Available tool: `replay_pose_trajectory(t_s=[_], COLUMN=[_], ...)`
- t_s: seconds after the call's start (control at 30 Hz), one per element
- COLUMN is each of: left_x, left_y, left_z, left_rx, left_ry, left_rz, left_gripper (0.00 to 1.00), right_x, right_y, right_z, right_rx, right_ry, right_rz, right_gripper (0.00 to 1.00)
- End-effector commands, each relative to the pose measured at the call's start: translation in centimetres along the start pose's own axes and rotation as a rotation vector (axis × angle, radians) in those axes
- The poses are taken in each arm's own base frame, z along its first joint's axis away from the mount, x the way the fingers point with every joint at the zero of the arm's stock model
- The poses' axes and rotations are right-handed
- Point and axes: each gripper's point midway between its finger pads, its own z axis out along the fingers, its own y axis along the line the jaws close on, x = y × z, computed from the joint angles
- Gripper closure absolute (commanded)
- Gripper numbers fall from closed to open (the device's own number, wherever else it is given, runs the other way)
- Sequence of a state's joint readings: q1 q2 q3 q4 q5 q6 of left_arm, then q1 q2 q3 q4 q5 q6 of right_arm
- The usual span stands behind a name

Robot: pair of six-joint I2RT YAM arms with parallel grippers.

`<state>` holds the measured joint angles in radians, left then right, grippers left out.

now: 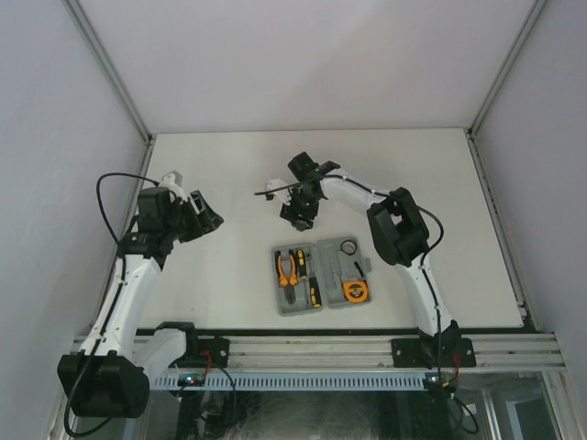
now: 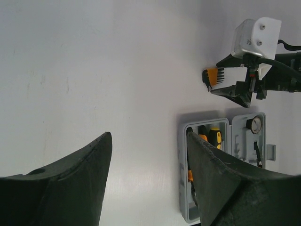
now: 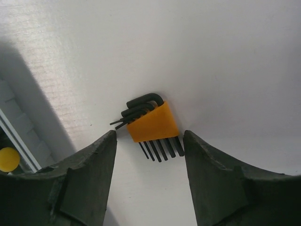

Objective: Sort the tools into containers
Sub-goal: Pick up the engineering item from the center of the board.

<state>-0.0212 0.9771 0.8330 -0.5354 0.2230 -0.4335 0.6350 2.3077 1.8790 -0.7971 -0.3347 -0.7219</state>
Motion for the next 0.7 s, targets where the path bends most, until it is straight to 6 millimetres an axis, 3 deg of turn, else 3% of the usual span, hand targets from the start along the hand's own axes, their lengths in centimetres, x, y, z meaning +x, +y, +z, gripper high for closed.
replay_pose_trajectory(t_s=[0.0,0.23,0.43,0.5,0.67], left_x=[-0.5,-0.5,-0.6,-0.5,-0.5], left_y=[-0.3,-0.2,-0.2,-0.2,-0.2], left_z=[0.2,0.2,0.3,0.4,0.4], left_rx=[0.032,0.032,0.034,0.034,0.035], left_ry=[-0.022,-0.019,-0.018,-0.017,-0.013], left_rz=[-0.002,-0.007,-0.011,-0.012,-0.015], left_gripper=[0.31,0.31,0.31,0.31,0.31], right_x=[0.2,0.7,1.1,1.3,1.4], right_y=[-0.3,-0.4,-1.2,-1.5,-1.0], right_z=[0.2,0.6,0.5,0.3,-0.3], right_rx=[-0.009,0.000,0.069,0.102,0.132], right_ry=[0.026,0.044,0.039,0.029,-0.001], right_rz=[-0.011,0.012,0.118,0.180,0.278], right_gripper=[0.45,0.61,0.67,0.67,0.57])
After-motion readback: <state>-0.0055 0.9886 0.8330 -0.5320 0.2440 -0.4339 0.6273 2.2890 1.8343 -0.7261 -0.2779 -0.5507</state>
